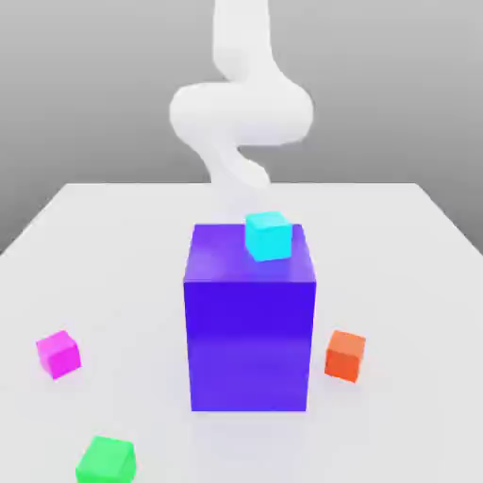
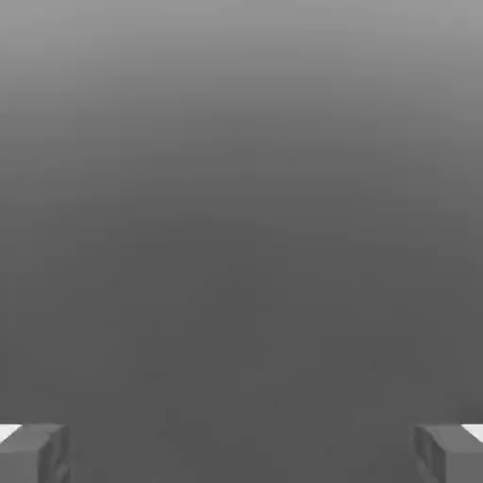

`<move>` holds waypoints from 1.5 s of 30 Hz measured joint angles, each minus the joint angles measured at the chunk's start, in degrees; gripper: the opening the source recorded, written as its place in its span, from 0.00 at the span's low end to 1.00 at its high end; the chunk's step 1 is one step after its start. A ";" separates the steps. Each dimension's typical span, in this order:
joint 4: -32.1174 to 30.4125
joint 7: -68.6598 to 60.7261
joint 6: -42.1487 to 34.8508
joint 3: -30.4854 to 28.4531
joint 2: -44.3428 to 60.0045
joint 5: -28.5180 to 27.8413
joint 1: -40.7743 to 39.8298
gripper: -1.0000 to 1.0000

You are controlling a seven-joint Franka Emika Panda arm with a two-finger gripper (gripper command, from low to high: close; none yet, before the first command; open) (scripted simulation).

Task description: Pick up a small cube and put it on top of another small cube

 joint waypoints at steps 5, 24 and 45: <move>-4.76 0.63 6.10 -4.70 10.64 -0.73 -4.36 0.50; -19.92 -8.06 28.93 -16.59 50.70 11.74 -22.22 0.50; -15.96 0.44 23.36 -12.79 49.03 6.14 -21.23 0.00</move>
